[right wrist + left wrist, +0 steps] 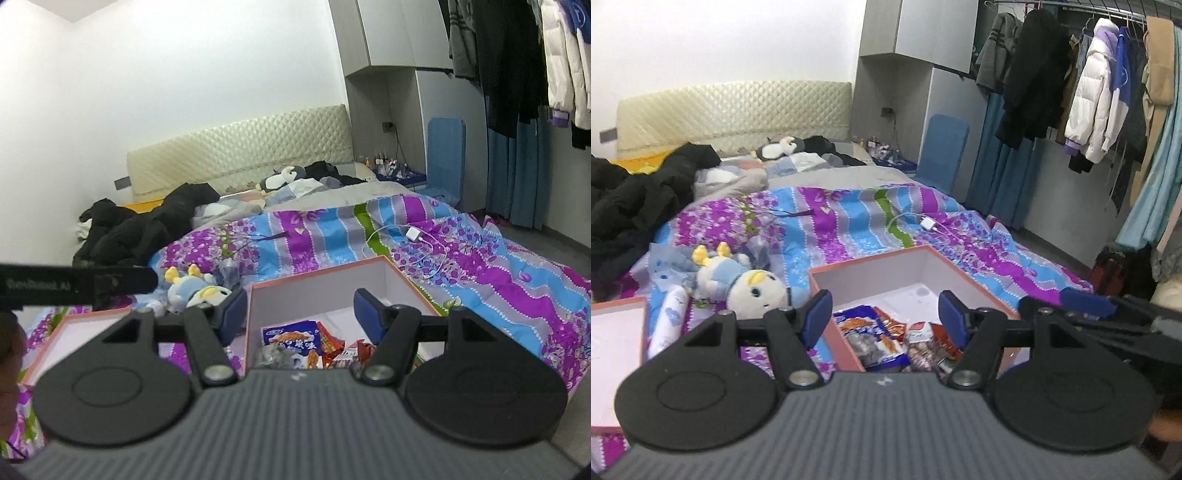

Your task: Organize snacks

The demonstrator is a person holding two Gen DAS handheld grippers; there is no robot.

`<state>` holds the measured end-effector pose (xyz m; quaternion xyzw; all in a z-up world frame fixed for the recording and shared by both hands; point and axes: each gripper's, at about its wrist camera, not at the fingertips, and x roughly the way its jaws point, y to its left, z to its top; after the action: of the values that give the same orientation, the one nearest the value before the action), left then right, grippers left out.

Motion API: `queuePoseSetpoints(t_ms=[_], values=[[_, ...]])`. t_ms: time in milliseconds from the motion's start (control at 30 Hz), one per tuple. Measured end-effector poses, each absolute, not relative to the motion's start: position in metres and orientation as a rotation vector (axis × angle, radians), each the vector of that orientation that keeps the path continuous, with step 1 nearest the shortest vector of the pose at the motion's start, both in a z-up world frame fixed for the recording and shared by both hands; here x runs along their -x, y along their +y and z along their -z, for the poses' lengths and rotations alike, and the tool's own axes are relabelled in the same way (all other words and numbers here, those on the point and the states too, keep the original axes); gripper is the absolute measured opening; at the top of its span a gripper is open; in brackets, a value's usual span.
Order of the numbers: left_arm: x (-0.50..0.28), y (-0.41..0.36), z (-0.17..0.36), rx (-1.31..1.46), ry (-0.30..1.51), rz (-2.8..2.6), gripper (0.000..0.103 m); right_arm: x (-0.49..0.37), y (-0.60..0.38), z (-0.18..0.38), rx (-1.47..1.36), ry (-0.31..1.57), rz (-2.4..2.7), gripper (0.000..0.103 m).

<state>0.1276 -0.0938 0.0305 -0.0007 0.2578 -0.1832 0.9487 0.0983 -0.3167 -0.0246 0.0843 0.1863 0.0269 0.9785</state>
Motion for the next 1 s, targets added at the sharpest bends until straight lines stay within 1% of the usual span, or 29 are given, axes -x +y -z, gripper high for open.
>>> queuePoseSetpoints(t_ms=[267,500,1000], values=[[-0.079,-0.08,-0.019,0.024,0.536,0.335,0.069,-0.057,-0.309,0.03,-0.154,0.4,-0.046,0.067],[-0.054,-0.076,-0.011,0.02,0.542,0.313,0.069,-0.033,-0.304,0.033,-0.141,0.393,-0.054,0.067],[-0.055,-0.076,0.007,0.02,0.581,0.287,0.069,-0.034,-0.307,0.054,-0.154,0.434,-0.038,0.067]])
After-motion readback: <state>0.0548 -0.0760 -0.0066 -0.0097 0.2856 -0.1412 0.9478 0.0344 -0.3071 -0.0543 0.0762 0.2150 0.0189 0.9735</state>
